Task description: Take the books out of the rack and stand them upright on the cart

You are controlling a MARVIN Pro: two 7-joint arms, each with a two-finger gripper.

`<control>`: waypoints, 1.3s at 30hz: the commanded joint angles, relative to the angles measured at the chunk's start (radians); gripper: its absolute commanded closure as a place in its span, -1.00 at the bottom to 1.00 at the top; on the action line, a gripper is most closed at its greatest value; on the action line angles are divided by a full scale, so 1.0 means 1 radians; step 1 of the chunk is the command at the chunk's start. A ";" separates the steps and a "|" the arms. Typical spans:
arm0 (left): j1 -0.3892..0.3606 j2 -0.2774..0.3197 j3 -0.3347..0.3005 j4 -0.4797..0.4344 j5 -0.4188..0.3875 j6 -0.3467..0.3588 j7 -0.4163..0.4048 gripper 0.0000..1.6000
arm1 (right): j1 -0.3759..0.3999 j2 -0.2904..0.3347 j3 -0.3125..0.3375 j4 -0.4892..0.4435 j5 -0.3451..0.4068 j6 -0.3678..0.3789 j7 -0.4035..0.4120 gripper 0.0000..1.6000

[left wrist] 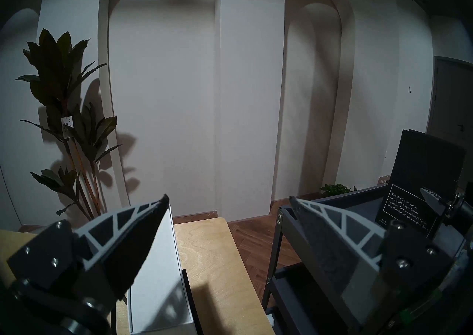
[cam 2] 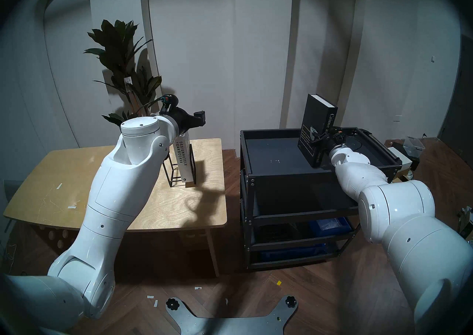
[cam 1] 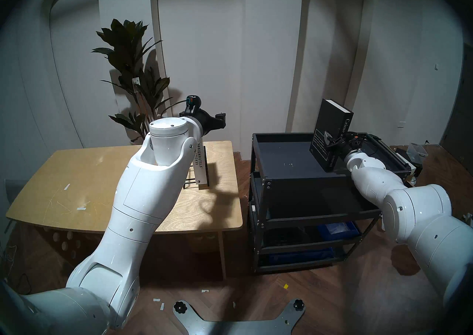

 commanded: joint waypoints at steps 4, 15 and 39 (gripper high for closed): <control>-0.024 -0.008 0.007 -0.007 0.006 -0.003 0.001 -1.00 | 0.011 0.000 0.004 -0.006 0.002 -0.011 0.003 -1.00; -0.026 -0.013 0.010 -0.005 0.012 -0.002 0.003 -1.00 | 0.015 0.007 0.029 -0.009 0.024 0.003 0.060 -1.00; -0.025 -0.018 0.003 -0.012 0.012 0.004 -0.005 -1.00 | -0.040 0.033 0.108 -0.025 0.092 -0.116 0.181 -1.00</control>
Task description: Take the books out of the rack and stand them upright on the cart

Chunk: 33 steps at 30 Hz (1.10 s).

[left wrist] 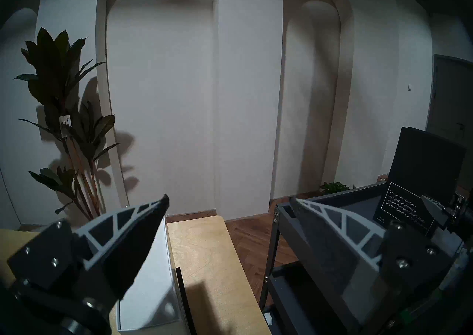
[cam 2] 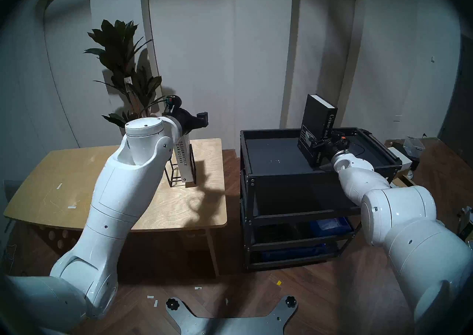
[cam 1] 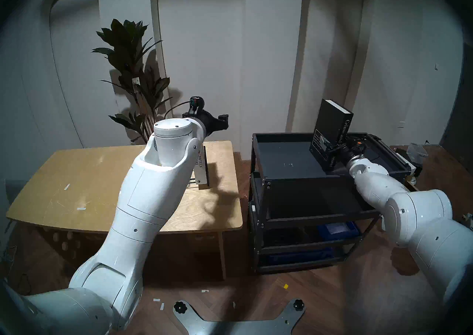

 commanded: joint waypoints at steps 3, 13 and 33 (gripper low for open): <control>-0.025 0.001 -0.005 -0.019 -0.001 -0.001 -0.009 -1.00 | 0.001 0.012 0.045 -0.032 0.044 -0.068 0.030 -1.00; -0.027 -0.002 -0.010 -0.012 -0.001 -0.001 -0.019 -1.00 | -0.028 -0.001 0.075 -0.029 0.068 -0.098 0.080 -1.00; -0.019 -0.007 -0.015 -0.008 -0.001 -0.001 -0.038 -1.00 | -0.070 -0.015 0.132 -0.021 0.109 -0.145 0.122 -1.00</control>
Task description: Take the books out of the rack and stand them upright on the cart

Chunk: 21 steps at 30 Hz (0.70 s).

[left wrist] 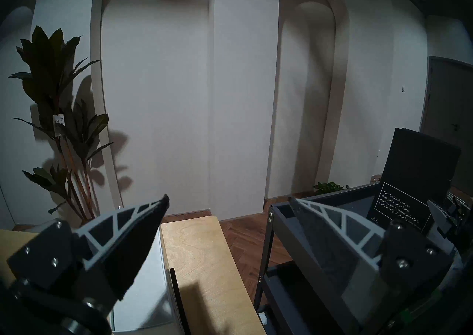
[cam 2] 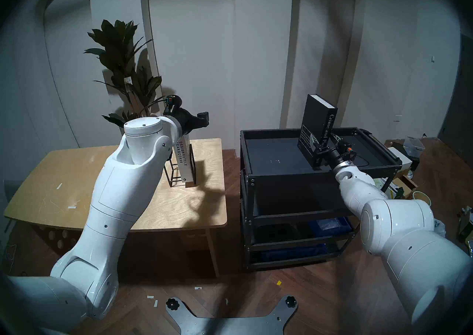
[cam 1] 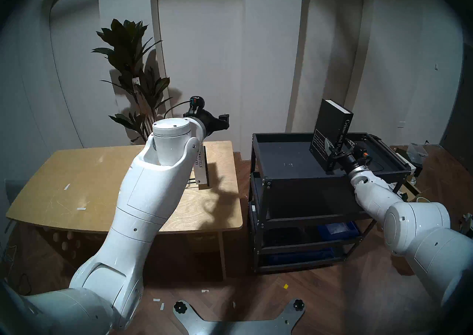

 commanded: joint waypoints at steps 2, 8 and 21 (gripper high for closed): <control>-0.018 -0.003 -0.003 -0.013 -0.001 -0.002 -0.005 -1.00 | 0.004 -0.007 0.022 -0.017 0.021 -0.030 0.010 -1.00; -0.016 -0.004 -0.002 -0.013 0.000 -0.002 -0.009 -1.00 | 0.008 -0.006 0.035 -0.022 0.029 -0.045 0.016 -1.00; -0.012 -0.008 0.000 -0.012 0.002 -0.001 -0.019 -1.00 | 0.003 0.001 0.062 -0.018 0.044 -0.069 0.017 -1.00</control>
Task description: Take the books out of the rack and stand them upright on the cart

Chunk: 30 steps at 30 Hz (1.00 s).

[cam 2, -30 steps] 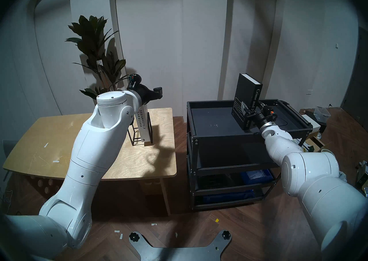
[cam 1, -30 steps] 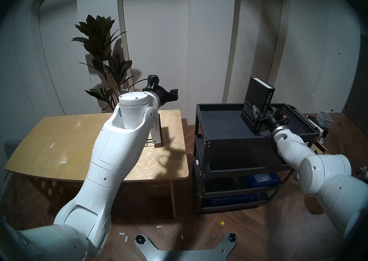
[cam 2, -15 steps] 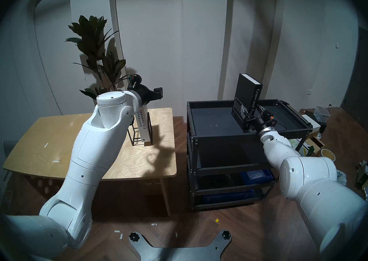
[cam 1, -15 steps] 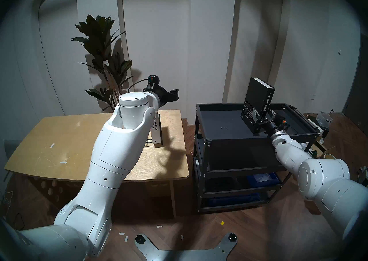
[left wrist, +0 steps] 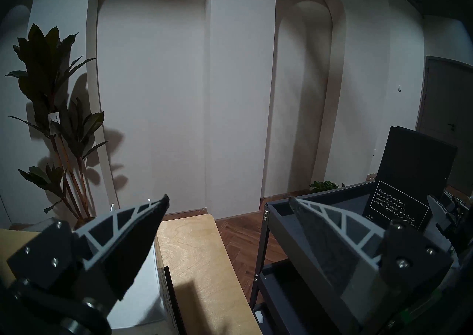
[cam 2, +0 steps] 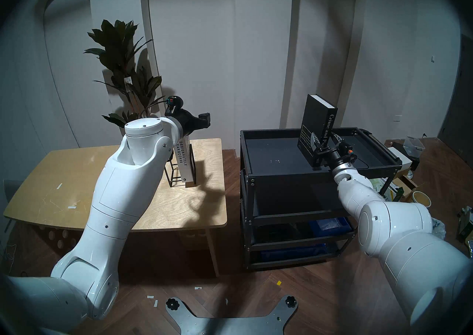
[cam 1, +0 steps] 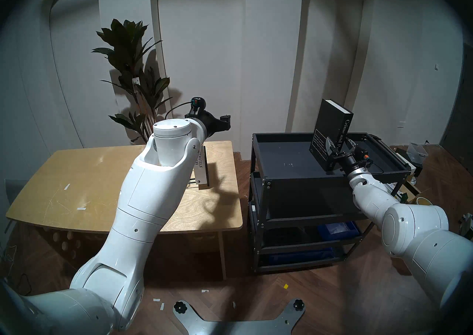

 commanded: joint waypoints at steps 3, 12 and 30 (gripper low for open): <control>-0.016 -0.004 0.001 -0.014 0.001 -0.001 -0.004 -1.00 | 0.014 0.015 0.020 -0.017 0.017 -0.026 -0.005 -1.00; -0.013 -0.007 0.003 -0.012 0.003 0.000 -0.010 -1.00 | 0.008 0.013 0.037 -0.008 0.027 -0.024 -0.001 -1.00; -0.011 -0.015 0.005 -0.008 0.007 0.000 -0.022 -1.00 | -0.009 -0.006 0.052 0.013 0.034 -0.020 0.013 -1.00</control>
